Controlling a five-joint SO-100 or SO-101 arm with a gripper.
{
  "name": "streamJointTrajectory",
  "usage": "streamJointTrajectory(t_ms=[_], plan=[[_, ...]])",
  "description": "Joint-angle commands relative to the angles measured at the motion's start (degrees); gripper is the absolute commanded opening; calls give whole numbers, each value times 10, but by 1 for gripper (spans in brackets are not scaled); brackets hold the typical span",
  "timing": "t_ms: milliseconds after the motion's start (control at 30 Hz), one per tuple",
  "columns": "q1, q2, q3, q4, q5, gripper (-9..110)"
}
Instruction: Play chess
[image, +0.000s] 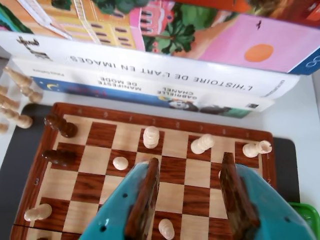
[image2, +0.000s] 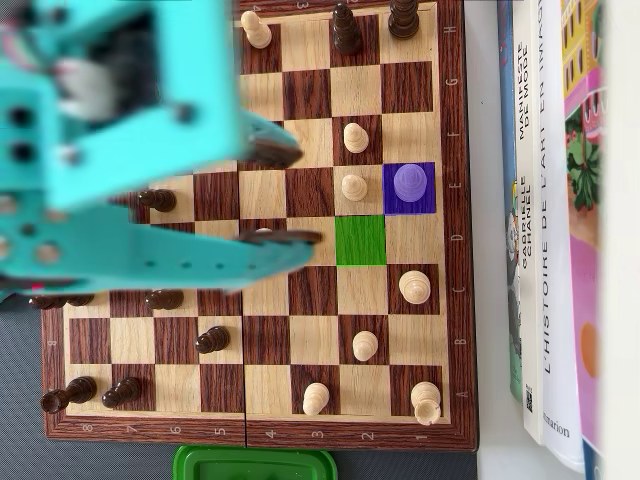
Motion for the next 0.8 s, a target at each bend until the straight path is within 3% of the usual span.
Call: streamJointTrajectory(t_ms=[0,267,767], plan=[[2,-30,-63,25,4,18],[-8,-142,-158,82,46,18],[-11,-289,-259,82,80,18]])
